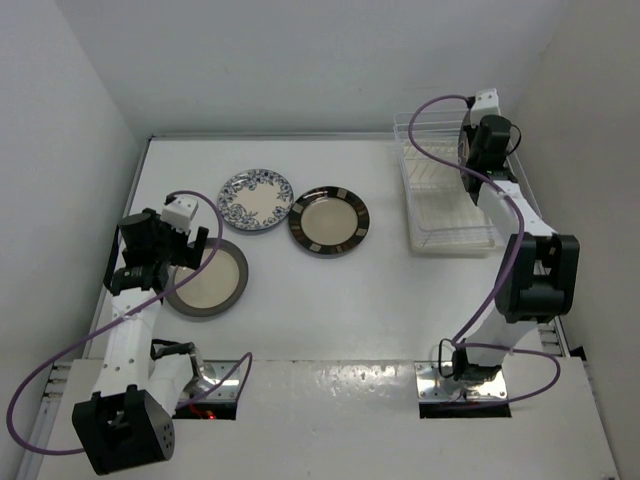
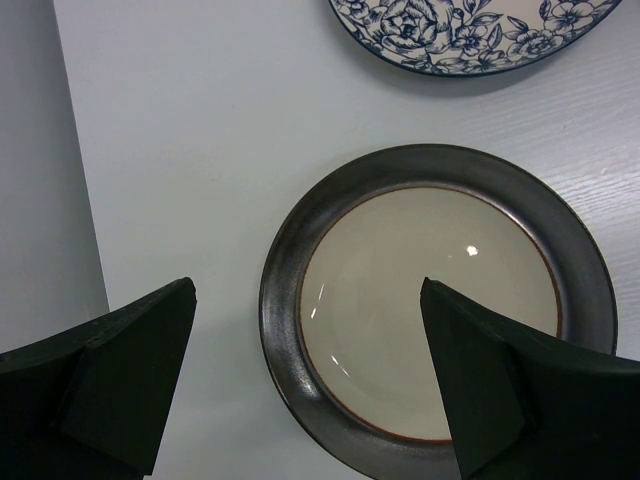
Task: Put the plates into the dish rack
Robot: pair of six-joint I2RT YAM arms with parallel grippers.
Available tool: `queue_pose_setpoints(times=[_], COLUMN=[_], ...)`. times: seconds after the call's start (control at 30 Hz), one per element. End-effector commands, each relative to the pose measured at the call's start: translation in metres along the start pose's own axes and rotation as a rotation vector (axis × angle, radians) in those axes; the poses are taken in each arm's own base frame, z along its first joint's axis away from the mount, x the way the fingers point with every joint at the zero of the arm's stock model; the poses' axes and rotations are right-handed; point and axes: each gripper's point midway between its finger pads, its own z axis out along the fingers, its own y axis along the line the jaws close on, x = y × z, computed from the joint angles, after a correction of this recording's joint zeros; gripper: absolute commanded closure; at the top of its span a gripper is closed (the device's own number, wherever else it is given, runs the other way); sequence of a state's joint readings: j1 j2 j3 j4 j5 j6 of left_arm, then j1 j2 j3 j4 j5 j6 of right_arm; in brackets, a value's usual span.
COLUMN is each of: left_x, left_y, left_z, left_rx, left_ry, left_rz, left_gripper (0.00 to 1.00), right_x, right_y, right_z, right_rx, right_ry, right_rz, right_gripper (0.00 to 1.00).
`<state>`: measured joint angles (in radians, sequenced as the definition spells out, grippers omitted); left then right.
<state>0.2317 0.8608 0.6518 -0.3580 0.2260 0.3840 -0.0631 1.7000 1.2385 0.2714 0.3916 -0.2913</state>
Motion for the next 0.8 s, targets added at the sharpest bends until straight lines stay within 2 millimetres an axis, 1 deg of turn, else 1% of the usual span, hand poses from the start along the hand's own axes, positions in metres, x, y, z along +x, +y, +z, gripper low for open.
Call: queue_pose_setpoints(times=[0.0,0.07,0.1,0.13,0.17,0.2,0.27,0.3,0.4,0.5,0.6,0.73,0.77], left_x=[-0.007,-0.007,-0.007,-0.007,-0.007,-0.007,-0.008,-0.008,-0.008,-0.008,-0.010,-0.012,-0.012], left_y=[0.003,0.003,0.003,0.003,0.003,0.003,0.002,0.002,0.002,0.002,0.001,0.002,0.002], left_z=[-0.003,-0.003,-0.003,-0.003,-0.003,-0.003,-0.003,-0.003,-0.003,-0.003,-0.005,-0.006,-0.006], left_rx=[-0.008,-0.008,-0.008,-0.008,-0.008,-0.008,0.000,0.000,0.000,0.000,0.005,0.001,0.001], left_ry=[-0.033,-0.033,-0.033,-0.033,-0.033,-0.033,-0.037,-0.037,-0.037,-0.037,-0.049,-0.057,-0.057], left_rz=[0.005,0.005,0.005,0.005,0.005,0.005,0.005,0.005,0.005,0.005,0.007,0.009,0.009], left_gripper=[0.00,0.00,0.00,0.00,0.00,0.00,0.00,0.00,0.00,0.00,0.00,0.00,0.00], right_x=[0.011,0.004,0.002,0.000,-0.008,-0.012,-0.016,-0.020,-0.028,-0.040,-0.039,-0.036,-0.040], right_y=[0.010,0.009,0.008,0.008,0.005,0.004,-0.001,-0.005,-0.014,-0.032,-0.032,-0.032,-0.034], right_z=[0.004,0.004,0.003,0.001,0.001,0.000,-0.003,-0.003,-0.010,-0.020,-0.021,-0.024,-0.029], right_rx=[-0.025,-0.021,-0.019,-0.012,-0.006,-0.003,0.015,0.026,0.049,0.092,0.054,0.049,0.038], right_ry=[0.047,0.039,0.035,0.035,0.021,0.017,0.019,0.013,0.008,-0.011,-0.001,0.017,0.011], right_rz=[0.016,0.024,0.026,0.025,0.031,0.034,0.044,0.054,0.084,0.118,0.144,0.149,0.154], right_gripper=[0.77,0.63,0.49,0.42,0.30,0.26,0.21,0.18,0.12,0.11,0.11,0.11,0.11])
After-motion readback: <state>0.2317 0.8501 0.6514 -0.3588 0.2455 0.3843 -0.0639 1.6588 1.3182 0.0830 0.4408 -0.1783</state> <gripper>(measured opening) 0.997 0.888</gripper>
